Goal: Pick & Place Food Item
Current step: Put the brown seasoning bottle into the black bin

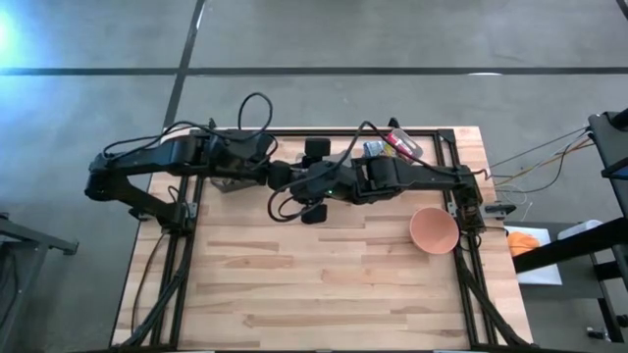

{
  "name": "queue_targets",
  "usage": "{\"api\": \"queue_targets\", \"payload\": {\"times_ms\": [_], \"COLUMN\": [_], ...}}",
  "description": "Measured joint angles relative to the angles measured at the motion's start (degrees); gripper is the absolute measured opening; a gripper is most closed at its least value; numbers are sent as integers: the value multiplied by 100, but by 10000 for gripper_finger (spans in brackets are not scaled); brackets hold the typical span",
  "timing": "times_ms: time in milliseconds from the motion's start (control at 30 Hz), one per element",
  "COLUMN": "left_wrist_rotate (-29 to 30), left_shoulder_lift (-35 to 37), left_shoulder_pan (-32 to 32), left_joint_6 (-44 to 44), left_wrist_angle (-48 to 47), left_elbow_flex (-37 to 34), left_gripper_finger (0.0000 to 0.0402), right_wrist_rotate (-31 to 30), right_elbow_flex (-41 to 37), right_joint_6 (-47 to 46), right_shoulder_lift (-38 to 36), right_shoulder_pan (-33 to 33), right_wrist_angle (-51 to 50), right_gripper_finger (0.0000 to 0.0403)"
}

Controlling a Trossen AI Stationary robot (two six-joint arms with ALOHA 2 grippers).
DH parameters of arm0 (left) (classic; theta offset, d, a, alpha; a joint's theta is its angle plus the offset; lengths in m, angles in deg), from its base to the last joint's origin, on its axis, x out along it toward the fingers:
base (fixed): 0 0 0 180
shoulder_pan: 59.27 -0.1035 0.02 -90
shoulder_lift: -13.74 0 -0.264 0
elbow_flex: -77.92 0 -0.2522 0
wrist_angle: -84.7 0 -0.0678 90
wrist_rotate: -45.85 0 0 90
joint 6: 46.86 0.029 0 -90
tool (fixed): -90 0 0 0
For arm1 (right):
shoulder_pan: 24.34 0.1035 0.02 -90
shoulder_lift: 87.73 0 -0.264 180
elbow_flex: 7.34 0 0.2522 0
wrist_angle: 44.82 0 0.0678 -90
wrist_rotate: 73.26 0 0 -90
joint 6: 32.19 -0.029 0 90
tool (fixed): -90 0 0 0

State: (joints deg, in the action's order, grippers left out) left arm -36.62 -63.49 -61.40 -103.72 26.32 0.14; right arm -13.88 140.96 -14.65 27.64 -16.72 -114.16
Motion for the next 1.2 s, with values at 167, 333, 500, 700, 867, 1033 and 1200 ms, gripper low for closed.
{"api": "queue_targets", "payload": {"times_ms": [167, 333, 500, 700, 867, 1033, 1200], "left_wrist_rotate": [-10, -138, -328, -396, -432, -509, -630], "left_shoulder_lift": [2, 2, -15, -19, -17, -17, -13], "left_shoulder_pan": [0, 0, -7, -9, -9, -7, -9], "left_joint_6": [150, 298, 288, 298, 413, 470, 608], "left_wrist_angle": [29, 151, 317, 323, 350, 375, 415], "left_elbow_flex": [0, 0, -4, -4, -33, -37, -37], "left_gripper_finger": [365, 317, 238, 208, 219, 177, 172], "right_wrist_rotate": [43, 47, 43, 46, 49, 49, 49], "right_elbow_flex": [0, 0, 2, 2, 2, 2, 2], "right_joint_6": [138, 246, 389, 432, 520, 515, 511], "right_shoulder_lift": [-2, -2, -21, -24, -22, -20, -20], "right_shoulder_pan": [11, 13, 15, 13, 13, 13, 13], "right_wrist_angle": [2, 56, 88, 47, 66, 43, 55], "right_gripper_finger": [175, 175, 175, 175, 175, 175, 175]}}
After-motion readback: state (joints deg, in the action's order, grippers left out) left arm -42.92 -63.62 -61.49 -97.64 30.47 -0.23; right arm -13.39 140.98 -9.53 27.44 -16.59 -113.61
